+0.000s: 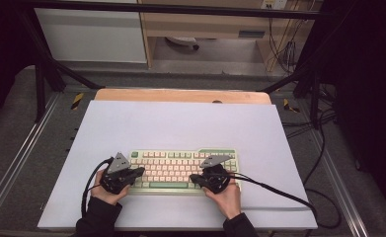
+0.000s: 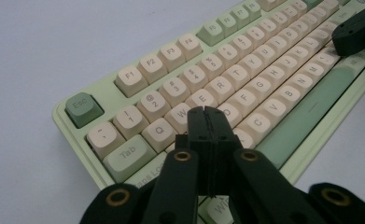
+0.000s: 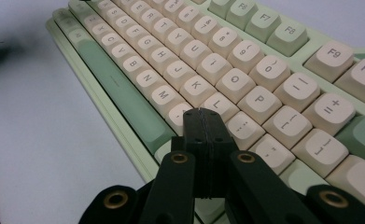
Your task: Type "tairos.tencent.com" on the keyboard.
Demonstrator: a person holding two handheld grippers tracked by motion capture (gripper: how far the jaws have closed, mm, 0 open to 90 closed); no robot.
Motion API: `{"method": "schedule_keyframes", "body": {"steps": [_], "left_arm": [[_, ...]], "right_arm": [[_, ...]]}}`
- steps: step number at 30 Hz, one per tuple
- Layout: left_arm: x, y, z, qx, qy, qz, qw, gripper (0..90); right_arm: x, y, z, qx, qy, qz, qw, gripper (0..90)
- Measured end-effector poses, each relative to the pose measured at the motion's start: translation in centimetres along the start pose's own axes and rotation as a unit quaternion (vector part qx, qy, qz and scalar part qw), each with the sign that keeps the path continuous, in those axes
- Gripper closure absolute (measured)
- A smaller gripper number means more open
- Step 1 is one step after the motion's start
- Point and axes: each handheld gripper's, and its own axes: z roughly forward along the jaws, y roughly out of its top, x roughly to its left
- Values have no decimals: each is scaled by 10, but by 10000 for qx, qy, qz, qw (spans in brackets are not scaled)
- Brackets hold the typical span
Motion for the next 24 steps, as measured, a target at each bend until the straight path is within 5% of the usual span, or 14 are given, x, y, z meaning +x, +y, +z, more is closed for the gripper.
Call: {"method": "schedule_keyframes", "body": {"steps": [24], "left_arm": [[-3, 2, -1, -4, 2, 15, 10000, 899]], "right_arm": [[-9, -3, -26, -85, -128, -6, 9999, 900]]}}
